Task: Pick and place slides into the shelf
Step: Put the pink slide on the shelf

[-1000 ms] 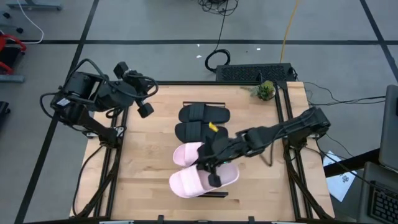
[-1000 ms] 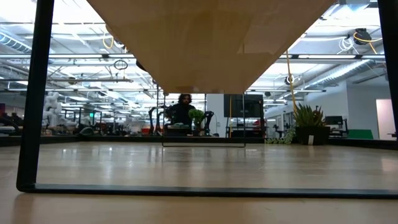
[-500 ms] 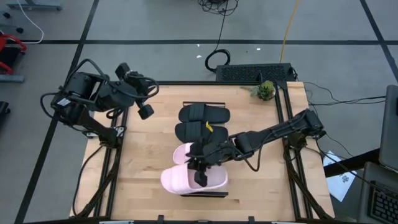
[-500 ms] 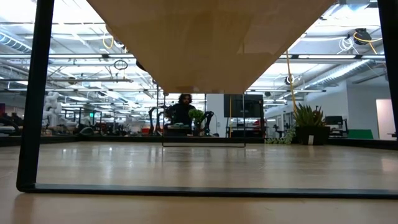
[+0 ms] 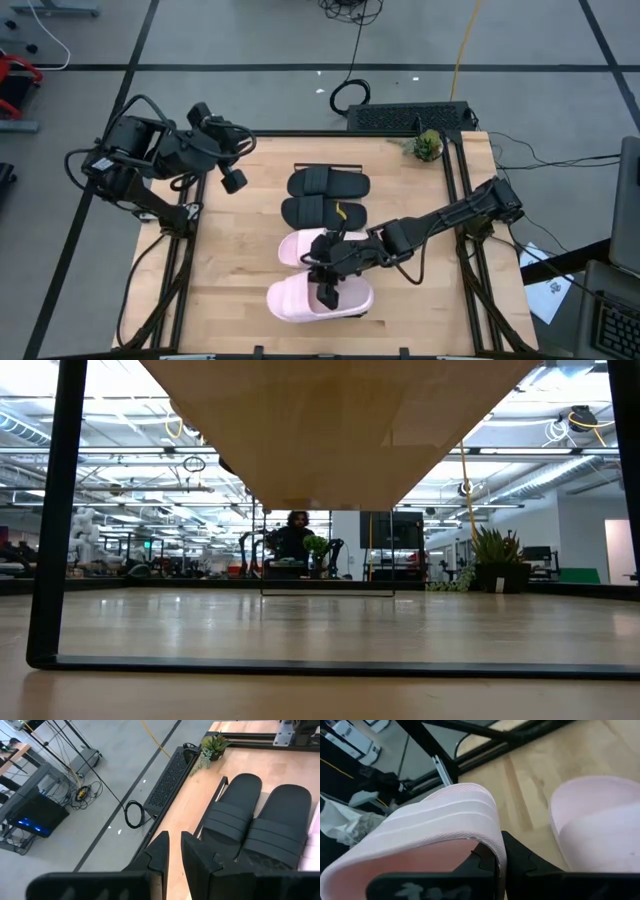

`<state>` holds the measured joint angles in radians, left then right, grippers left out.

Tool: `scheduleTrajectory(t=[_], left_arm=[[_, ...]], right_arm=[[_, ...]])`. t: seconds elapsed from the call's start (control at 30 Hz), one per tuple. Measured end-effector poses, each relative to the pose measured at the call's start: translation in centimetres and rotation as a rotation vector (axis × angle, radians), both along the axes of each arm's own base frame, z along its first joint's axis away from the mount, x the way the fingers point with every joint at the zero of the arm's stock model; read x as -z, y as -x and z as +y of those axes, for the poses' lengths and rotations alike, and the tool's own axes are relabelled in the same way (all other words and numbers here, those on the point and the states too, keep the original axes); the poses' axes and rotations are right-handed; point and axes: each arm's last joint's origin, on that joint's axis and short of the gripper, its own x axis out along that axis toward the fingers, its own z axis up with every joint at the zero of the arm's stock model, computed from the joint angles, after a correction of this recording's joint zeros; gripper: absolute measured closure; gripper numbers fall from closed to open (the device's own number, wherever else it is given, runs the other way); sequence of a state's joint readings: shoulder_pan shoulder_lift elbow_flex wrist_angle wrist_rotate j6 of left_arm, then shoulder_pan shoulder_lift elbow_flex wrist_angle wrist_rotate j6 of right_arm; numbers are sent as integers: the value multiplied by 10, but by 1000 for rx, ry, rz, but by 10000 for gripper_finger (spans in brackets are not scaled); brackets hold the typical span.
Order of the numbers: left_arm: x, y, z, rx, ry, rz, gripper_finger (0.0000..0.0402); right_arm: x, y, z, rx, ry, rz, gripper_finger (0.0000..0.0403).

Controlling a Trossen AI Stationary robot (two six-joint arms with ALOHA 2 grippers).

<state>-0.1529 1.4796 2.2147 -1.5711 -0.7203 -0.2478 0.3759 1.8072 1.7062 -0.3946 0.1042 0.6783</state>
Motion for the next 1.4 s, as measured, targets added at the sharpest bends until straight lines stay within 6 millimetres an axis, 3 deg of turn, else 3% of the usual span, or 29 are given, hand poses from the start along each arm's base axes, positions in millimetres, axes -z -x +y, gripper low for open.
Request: scheduleTrajectory(t=[0.47, 1.0, 1.4], left_arm=[[0, 0, 0, -2, 26, -12, 348], [1, 0, -1, 10, 52, -14, 348], [1, 0, -1, 7, 53, -15, 348]], right_arm=[[44, 2, -2, 41, -40, 57, 403], [35, 7, -29, 24, 86, 69, 403], [35, 7, -29, 14, 93, 66, 403]])
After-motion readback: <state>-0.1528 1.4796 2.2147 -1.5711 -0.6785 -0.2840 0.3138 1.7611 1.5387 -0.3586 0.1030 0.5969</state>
